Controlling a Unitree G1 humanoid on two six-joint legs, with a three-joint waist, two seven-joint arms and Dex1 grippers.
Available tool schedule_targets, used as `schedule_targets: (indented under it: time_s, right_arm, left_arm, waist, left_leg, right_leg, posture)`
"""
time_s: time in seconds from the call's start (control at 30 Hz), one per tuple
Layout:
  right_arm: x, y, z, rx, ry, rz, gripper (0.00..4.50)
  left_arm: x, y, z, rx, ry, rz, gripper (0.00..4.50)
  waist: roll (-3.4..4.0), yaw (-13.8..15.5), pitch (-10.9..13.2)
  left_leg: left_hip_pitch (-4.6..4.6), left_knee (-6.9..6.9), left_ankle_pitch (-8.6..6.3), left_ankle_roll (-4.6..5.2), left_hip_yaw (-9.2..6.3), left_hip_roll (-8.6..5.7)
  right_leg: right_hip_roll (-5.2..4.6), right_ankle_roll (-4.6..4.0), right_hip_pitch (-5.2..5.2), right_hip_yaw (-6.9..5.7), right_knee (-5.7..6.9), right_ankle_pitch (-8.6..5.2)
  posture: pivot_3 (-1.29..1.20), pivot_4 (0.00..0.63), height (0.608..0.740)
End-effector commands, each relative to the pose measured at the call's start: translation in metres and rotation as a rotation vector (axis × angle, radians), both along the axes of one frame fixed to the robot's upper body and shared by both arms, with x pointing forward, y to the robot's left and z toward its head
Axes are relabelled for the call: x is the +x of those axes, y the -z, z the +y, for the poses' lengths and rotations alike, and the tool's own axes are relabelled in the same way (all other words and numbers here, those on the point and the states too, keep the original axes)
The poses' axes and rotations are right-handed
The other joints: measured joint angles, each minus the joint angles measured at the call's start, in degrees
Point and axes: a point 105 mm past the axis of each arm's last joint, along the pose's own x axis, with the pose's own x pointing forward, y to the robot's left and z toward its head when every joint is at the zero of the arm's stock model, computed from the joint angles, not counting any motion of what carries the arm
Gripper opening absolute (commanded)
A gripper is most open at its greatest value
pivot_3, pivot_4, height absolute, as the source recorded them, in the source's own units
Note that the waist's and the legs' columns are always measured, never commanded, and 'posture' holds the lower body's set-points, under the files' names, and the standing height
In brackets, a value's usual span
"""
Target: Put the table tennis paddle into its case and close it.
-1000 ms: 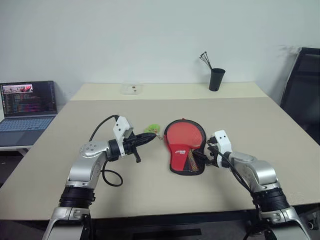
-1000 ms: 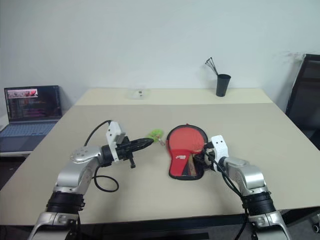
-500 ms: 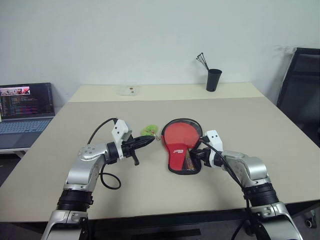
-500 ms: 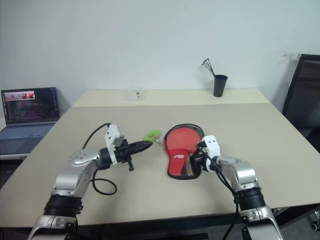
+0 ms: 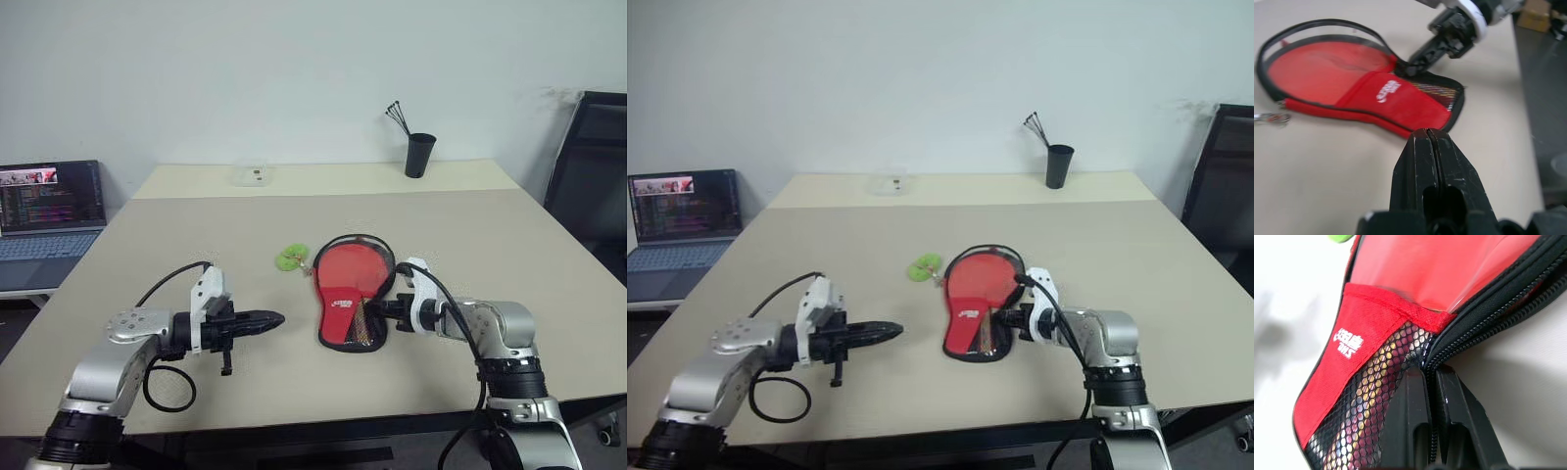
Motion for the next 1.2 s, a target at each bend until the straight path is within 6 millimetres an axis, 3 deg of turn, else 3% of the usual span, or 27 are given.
schedule_targets:
  time_s: [0.03, 0.33, 0.63, 1.2]
  right_arm:
    - [-0.019, -0.010, 0.005, 0.028, -0.056, -0.010, 0.02]
    - [-0.063, 0.007, -0.012, 0.001, -0.060, 0.069, 0.02]
    - [-0.082, 0.017, -0.026, -0.020, -0.037, 0.084, 0.02]
    - [-0.074, 0.018, -0.036, -0.057, 0.010, 0.097, 0.02]
  left_arm:
    - [-0.009, -0.010, -0.004, -0.002, 0.061, -0.023, 0.00]
    - [-0.013, -0.007, -0.007, 0.007, 0.104, 0.001, 0.00]
    - [-0.008, -0.005, -0.008, 0.016, 0.108, 0.002, 0.00]
    - [-0.003, -0.002, -0.011, 0.013, 0.096, -0.005, 0.00]
  waist:
    - [0.00, 0.2, 0.0]
    - [0.00, 0.6, 0.0]
    - [0.00, 0.7, 0.0]
    - [-0.01, 0.7, 0.0]
  left_leg:
    - [-0.02, 0.00, 0.00, 0.00, 0.00, 0.00]
    - [-0.24, 0.00, 0.00, 0.00, -0.09, -0.04]
    - [-0.29, 0.01, 0.00, 0.00, -0.11, -0.10]
    - [-0.34, 0.03, -0.01, 0.00, -0.12, -0.13]
  right_leg:
    - [0.00, -0.01, 0.00, -0.02, -0.01, 0.00]
    - [-0.01, 0.00, -0.11, -0.12, -0.08, -0.01]
    - [-0.04, 0.00, -0.10, -0.15, -0.14, -0.02]
    - [-0.07, 0.01, -0.10, -0.16, -0.20, -0.01]
  posture:
    - [0.00, 0.150, 0.740]
    - [0.00, 0.150, 0.740]
    - [0.00, 0.150, 0.740]
    - [0.00, 0.150, 0.740]
